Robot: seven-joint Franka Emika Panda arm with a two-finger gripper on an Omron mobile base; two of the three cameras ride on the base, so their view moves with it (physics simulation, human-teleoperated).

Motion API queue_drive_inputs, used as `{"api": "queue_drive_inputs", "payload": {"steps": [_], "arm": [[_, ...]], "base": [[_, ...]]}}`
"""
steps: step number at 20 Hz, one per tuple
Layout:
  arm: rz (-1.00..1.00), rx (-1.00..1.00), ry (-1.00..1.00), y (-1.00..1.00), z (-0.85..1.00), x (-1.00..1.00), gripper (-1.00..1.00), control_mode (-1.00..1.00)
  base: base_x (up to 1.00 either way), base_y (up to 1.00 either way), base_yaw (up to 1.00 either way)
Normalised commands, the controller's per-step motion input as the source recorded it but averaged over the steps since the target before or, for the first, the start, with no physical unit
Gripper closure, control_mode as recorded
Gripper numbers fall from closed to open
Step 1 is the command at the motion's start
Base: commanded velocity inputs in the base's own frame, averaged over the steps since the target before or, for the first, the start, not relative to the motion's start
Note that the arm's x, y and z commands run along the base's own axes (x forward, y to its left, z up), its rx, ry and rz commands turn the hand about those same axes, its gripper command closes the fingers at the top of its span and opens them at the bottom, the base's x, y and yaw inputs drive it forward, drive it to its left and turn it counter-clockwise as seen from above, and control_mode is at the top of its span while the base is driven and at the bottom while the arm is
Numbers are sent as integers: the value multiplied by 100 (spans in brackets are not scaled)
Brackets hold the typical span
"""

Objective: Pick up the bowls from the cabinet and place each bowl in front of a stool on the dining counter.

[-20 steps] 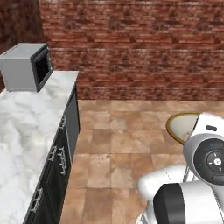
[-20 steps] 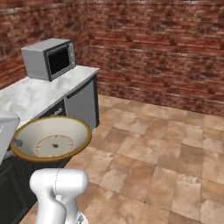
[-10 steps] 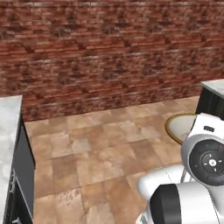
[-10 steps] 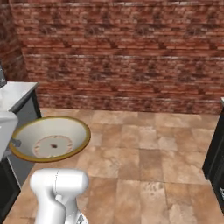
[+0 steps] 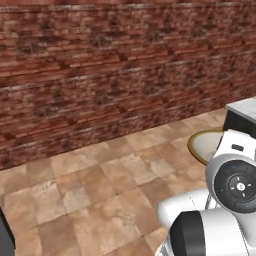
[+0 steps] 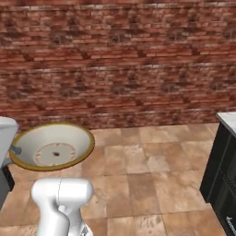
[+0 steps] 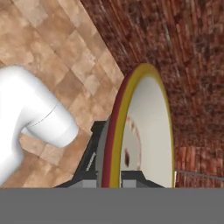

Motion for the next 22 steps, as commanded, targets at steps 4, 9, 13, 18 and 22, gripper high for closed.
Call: {"api": "queue_drive_inputs", "payload": {"steps": [4,9,13,18,22], "arm": [[0,0,0,0,0,0,100,100],[0,0,0,0,0,0,100,100],[0,0,0,0,0,0,100,100],[0,0,0,0,0,0,100,100],[0,0,0,0,0,0,100,100]], "base": [[100,0,-34],[100,0,-36],[100,-4,-49],[100,0,-60],[97,0,-68]]}}
